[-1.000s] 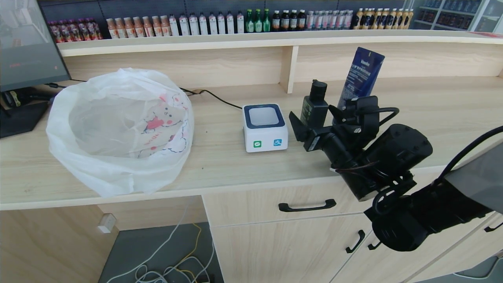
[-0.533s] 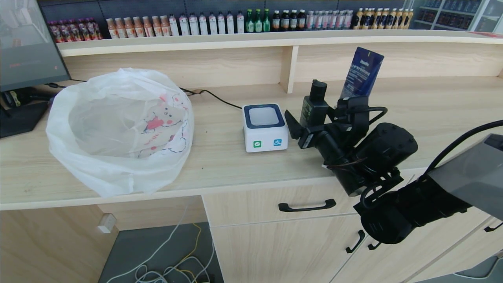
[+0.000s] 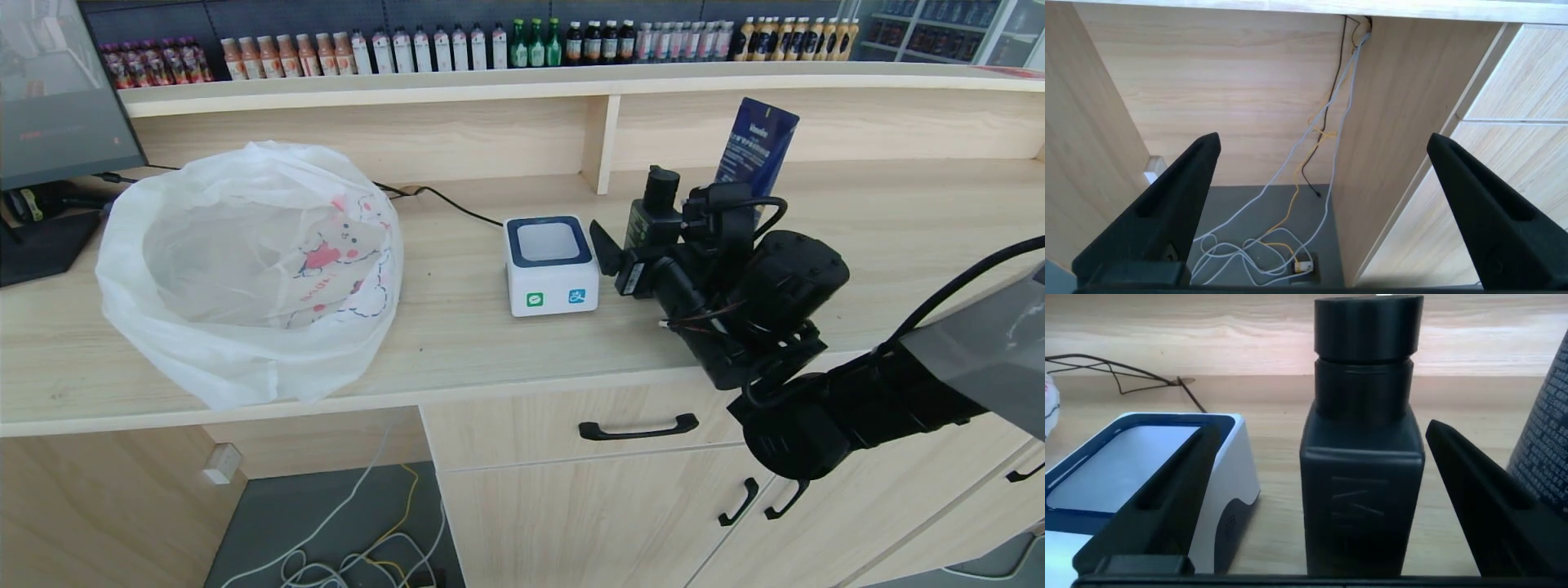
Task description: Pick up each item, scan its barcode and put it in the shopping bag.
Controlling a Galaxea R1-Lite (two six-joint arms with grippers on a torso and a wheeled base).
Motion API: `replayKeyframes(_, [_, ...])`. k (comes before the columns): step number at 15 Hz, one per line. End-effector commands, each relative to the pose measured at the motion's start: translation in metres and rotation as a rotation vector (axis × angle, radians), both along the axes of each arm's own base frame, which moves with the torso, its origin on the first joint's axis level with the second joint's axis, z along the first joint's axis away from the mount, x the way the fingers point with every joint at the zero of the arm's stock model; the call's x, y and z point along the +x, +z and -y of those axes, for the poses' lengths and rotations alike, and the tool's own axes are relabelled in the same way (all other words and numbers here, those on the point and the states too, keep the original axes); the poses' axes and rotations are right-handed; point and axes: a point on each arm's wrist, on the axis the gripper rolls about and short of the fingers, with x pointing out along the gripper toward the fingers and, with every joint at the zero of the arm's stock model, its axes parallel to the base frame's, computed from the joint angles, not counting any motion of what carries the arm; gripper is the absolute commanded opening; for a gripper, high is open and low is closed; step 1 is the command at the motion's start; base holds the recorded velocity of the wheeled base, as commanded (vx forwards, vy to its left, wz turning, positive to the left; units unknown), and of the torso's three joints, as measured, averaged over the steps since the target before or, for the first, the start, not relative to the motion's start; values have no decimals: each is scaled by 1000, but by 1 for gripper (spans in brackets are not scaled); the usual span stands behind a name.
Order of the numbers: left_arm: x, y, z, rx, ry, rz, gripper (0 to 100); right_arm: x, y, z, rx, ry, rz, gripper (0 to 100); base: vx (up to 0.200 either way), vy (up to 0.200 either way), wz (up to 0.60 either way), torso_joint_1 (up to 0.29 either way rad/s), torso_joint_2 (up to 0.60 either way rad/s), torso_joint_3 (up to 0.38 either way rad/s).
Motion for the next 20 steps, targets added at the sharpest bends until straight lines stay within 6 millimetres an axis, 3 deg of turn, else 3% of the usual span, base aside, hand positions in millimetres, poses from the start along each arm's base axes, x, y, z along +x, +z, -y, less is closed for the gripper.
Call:
replayKeyframes(1, [0, 0, 0, 0, 1, 0, 100, 1, 8, 4, 8, -12, 10, 100, 0, 0, 0, 0, 0, 0])
replayKeyframes(20, [0, 0, 0, 0, 1, 0, 100, 9, -8, 6, -13, -22, -73, 100, 0, 0, 0, 0, 0, 0])
